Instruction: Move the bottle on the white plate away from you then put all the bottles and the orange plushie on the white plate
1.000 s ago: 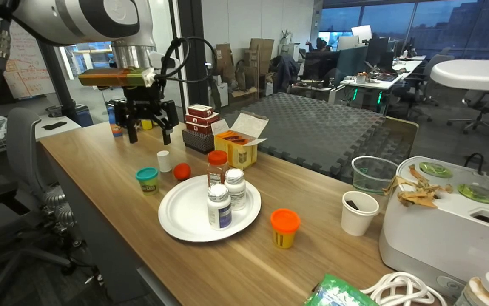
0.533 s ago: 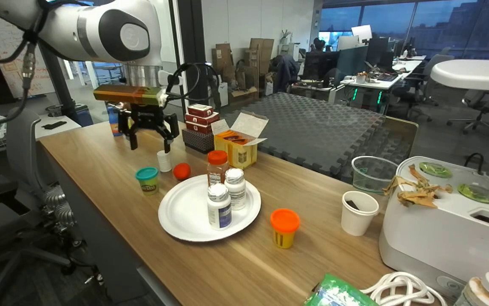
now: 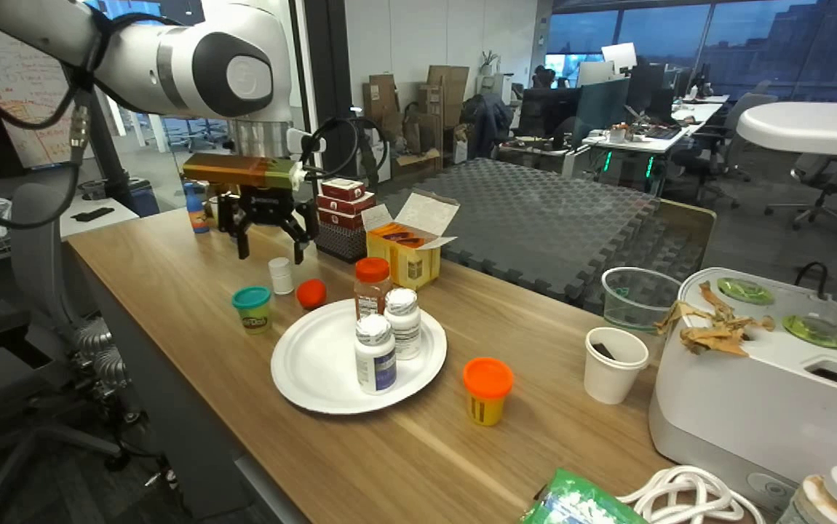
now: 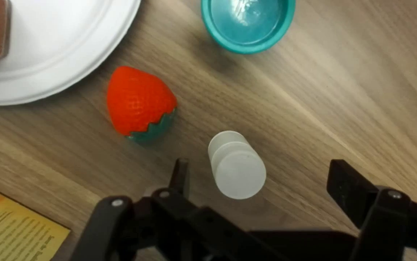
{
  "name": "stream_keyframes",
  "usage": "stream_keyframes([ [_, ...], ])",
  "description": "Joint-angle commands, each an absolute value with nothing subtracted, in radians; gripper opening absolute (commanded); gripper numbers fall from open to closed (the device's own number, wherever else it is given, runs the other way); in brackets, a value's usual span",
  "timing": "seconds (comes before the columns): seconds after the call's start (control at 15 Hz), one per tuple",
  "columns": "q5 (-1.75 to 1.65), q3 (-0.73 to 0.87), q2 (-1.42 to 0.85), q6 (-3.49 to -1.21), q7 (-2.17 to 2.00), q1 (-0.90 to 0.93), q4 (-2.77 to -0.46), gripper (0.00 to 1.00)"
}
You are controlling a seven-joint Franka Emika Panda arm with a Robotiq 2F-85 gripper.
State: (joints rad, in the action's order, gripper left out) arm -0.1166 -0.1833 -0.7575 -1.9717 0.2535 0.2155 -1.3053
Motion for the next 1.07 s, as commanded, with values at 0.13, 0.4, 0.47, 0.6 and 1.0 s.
stream_keyframes([
  [0.13,-0.096,-0.184,-0.822,-1.949,0.288,0.208,-1.203,0.68],
  [0.4,-0.100,-0.180,-0.833,-1.955,0.286,0.208,-1.186,0.36],
  [0.47,-0.100,-0.180,-0.833,-1.954,0.285,0.208,-1.184,0.29],
  [0.6,-0.101,-0.180,-0.825,-1.952,0.285,0.209,-1.186,0.14],
  [1.0,-0.122,-0.164,-0.746,-1.912,0.262,0.217,-1.187,0.16],
])
